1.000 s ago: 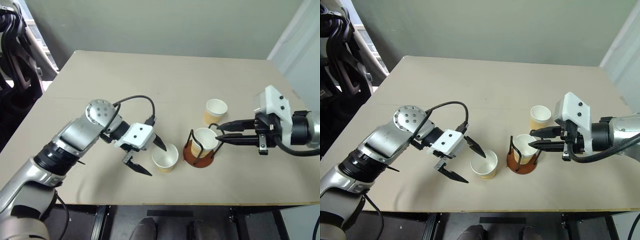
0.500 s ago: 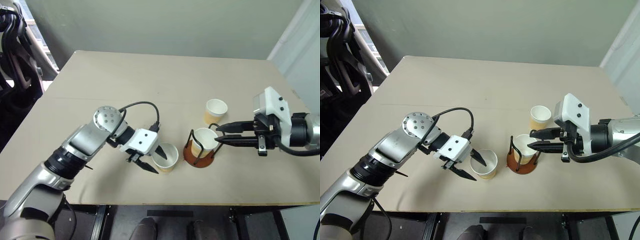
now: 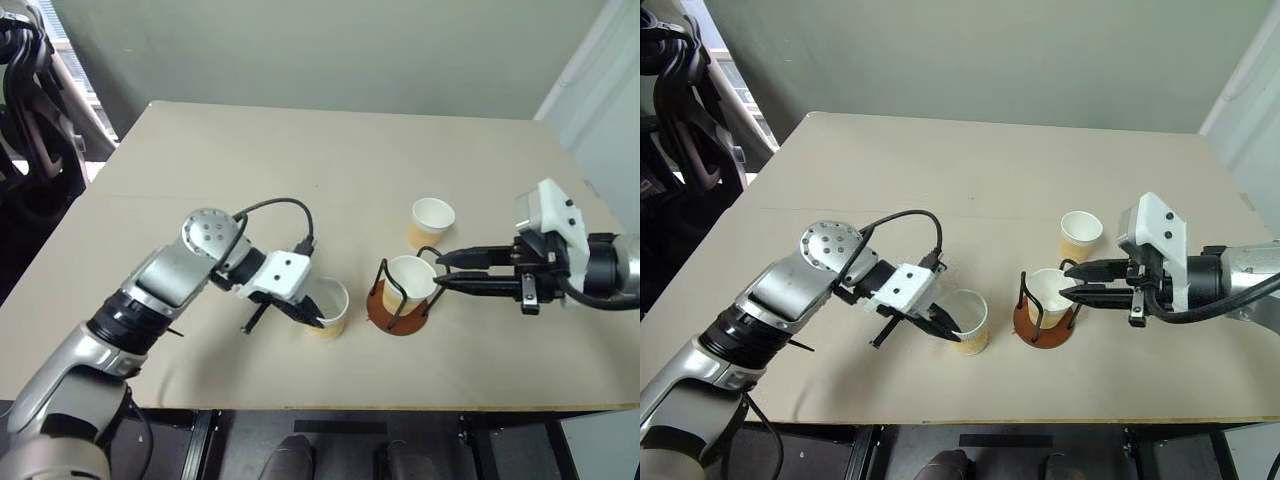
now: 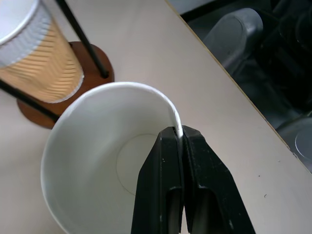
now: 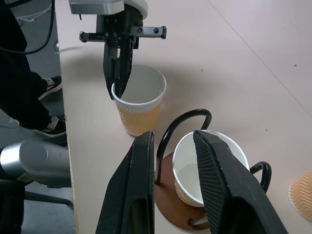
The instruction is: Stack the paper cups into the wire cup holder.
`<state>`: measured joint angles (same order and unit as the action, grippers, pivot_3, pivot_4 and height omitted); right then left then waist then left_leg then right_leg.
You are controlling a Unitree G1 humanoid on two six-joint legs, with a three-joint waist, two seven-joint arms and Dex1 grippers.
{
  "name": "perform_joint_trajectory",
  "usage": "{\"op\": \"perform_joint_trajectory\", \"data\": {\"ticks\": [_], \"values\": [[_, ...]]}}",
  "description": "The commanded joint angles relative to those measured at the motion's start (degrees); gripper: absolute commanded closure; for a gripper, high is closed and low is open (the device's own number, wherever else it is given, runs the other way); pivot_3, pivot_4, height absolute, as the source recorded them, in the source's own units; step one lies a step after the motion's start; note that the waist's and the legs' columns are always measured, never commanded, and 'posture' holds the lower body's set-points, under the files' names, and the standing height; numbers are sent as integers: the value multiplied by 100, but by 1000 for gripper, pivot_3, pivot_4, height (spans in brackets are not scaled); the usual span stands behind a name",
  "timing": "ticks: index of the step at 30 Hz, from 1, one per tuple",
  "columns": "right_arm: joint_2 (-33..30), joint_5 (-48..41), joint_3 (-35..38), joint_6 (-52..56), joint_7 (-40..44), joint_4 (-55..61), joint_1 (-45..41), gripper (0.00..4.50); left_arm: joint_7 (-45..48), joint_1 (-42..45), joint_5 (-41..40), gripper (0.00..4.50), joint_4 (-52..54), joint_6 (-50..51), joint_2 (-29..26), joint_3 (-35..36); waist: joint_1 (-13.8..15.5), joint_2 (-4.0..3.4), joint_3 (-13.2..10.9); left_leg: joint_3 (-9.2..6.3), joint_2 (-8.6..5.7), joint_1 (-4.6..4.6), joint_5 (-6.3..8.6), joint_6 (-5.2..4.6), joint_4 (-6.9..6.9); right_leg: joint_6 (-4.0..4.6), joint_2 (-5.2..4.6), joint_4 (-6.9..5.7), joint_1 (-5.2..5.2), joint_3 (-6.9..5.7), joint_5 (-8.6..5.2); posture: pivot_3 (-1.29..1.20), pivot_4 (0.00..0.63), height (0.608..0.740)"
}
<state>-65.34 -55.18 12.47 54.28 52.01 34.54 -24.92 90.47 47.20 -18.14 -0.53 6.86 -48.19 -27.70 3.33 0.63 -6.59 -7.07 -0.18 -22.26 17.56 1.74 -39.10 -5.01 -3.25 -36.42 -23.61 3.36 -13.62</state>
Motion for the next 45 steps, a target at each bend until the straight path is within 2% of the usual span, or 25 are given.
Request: {"op": "perform_joint_trajectory", "data": {"ticks": [1,8,13,19,25,31,45], "values": [[-52,-7,289,-53,64,-225,-3,3286,203,475,-505,4460,6,369,6,367,8,0,0,0,0,-2,0,0,-1,0,0,0,0,0,0,0,150,740],[-115,333,251,-227,243,-606,231,3286,203,1481,-1113,4460,-476,941,246,678,10,0,0,4,-1,-2,0,1,0,0,-2,-2,1,1,0,0,150,740],[-93,463,248,-303,286,-607,348,3286,203,2024,-1172,4460,-985,843,447,608,11,0,0,5,0,-2,0,1,1,0,-1,-2,0,1,1,0,150,740],[-69,476,329,-272,226,-497,511,3286,203,2472,-1201,4460,-1595,522,756,313,21,0,0,5,0,-3,0,0,0,0,-1,2,2,0,1,0,150,740],[-77,208,705,-25,142,-155,874,3286,203,2956,-1245,4460,-2347,5,1049,-145,35,1,-1,6,0,-7,0,0,0,-1,-1,5,1,0,1,0,150,740],[-222,492,984,-124,193,53,1387,3286,203,3337,-1251,4460,-3000,-493,1337,-517,53,1,-1,7,-1,-18,1,0,-4,-9,-1,18,0,0,5,0,150,740],[-200,602,1358,-79,133,281,1905,3286,203,4018,-1464,4460,-3731,-1040,2037,-1134,101,2,-1,14,-1,-26,2,-3,-6,-16,0,28,0,1,9,0,150,740]]}}
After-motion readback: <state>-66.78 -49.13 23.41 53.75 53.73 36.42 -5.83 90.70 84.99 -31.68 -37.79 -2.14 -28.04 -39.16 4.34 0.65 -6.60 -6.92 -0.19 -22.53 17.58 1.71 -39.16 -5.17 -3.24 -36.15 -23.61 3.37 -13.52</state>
